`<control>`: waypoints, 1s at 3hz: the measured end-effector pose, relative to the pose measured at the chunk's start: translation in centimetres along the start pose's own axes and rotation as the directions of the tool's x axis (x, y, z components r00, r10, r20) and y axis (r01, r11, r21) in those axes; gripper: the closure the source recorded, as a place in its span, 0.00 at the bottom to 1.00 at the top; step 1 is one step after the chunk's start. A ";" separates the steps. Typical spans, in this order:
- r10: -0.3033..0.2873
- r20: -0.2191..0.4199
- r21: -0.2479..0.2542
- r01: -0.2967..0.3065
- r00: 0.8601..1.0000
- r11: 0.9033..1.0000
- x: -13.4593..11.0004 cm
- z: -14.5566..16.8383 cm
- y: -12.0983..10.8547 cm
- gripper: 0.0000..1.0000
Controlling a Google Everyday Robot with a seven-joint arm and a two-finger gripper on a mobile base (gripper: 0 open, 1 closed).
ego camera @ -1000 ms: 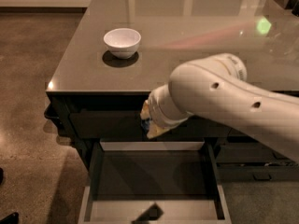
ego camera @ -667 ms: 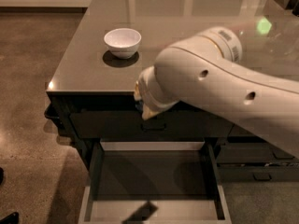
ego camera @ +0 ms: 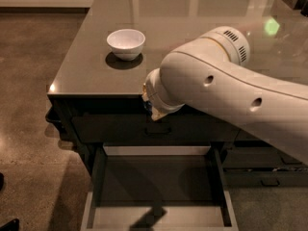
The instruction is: Pick rxbar blueberry from middle drawer and place on counter
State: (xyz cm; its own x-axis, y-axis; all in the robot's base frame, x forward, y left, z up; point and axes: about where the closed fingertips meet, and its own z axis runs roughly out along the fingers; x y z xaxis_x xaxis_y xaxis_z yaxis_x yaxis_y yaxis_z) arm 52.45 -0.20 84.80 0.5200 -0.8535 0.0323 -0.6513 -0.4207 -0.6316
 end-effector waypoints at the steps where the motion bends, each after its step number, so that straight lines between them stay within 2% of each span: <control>1: -0.003 -0.041 0.027 0.004 0.999 1.000 1.0 -0.1 -0.8 1.00; 2: 0.009 -0.129 0.099 0.003 0.992 0.995 3.9 0.4 -4.4 1.00; 3: 0.002 -0.182 0.105 0.018 0.983 0.994 7.4 2.4 -6.7 1.00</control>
Offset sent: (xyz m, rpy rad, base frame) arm 0.1189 -0.0423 0.0648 -0.1574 -0.3521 -0.1395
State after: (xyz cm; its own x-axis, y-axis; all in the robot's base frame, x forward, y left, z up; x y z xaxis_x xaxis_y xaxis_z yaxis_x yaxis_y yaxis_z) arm 62.00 -2.93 87.45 0.4094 -0.8960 0.1721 -0.5804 -0.4013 -0.7086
